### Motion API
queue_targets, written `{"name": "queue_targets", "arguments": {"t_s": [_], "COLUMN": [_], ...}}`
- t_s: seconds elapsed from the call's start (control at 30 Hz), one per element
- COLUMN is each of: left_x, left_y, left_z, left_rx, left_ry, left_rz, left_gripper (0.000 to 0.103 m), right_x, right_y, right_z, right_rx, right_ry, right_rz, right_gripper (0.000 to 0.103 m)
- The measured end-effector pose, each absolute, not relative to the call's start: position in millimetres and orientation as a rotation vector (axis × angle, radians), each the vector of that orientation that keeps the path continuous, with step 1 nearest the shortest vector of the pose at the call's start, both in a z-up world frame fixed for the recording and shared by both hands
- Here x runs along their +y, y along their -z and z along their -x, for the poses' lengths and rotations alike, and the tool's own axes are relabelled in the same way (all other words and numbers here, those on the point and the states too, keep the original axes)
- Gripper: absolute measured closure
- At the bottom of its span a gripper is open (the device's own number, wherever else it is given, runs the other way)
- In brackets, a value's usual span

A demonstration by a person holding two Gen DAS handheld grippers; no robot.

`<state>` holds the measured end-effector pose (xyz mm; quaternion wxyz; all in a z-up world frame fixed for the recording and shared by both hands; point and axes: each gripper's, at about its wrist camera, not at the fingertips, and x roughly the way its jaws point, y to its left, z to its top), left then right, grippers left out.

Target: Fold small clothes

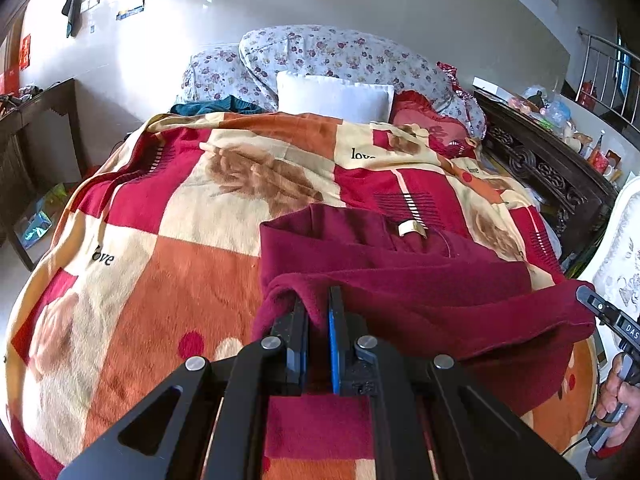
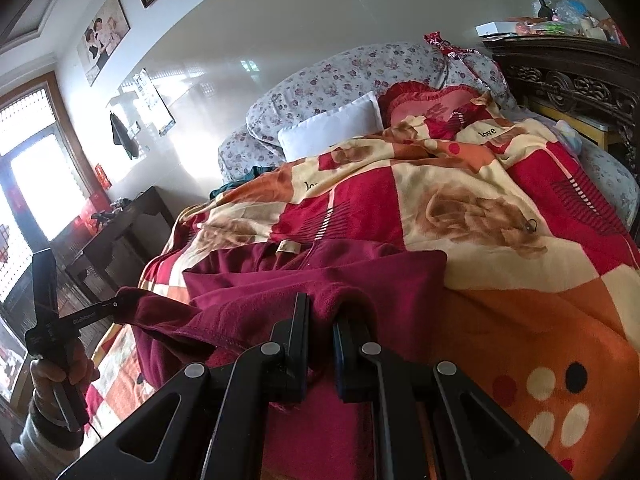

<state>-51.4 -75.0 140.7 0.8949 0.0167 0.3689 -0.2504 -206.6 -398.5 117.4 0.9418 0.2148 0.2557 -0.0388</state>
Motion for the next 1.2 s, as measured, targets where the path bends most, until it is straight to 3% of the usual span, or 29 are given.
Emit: {"name": "queue_targets", "arguments": {"t_s": [0.77, 0.97, 1.07, 1.1, 1.13, 1.17, 1.2], "left_x": [-140.1, -142.5, -136.8, -134.1, -132.4, -129.1, -125.6], "left_y": [-99.8, -96.9, -101.2, -104.1, -107.1, -112.2, -116.8], "left_z": [-49.5, -68.7, -76.0, -76.5, -76.1, -74.5, -73.1], "left_rx": [0.853, 0.897, 0.920, 0.917, 0.903, 0.871, 0.841], "left_ry": [0.463, 0.490, 0.525, 0.534, 0.526, 0.497, 0.478], "left_rz": [-0.062, 0.000, 0.061, 0.079, 0.080, 0.074, 0.076], "left_gripper": [0.095, 0.090, 0.075, 0.065, 0.050, 0.045, 0.041], "right_x": [-472.3, -492.5, -490.9, -490.4, -490.8, -492.4, -493.7], "right_y": [-56.5, -52.6, -61.8, -66.0, -68.3, -72.6, -77.0], "right_z": [113.0, 108.7, 112.4, 113.8, 114.9, 118.2, 121.2], "right_rx": [0.619, 0.577, 0.549, 0.536, 0.527, 0.512, 0.499], "right_ry": [0.120, 0.097, 0.079, 0.068, 0.061, 0.074, 0.103], "right_rz": [-0.674, -0.840, -0.844, -0.843, -0.851, -0.859, -0.852], "right_gripper": [0.092, 0.092, 0.084, 0.081, 0.073, 0.059, 0.051]}}
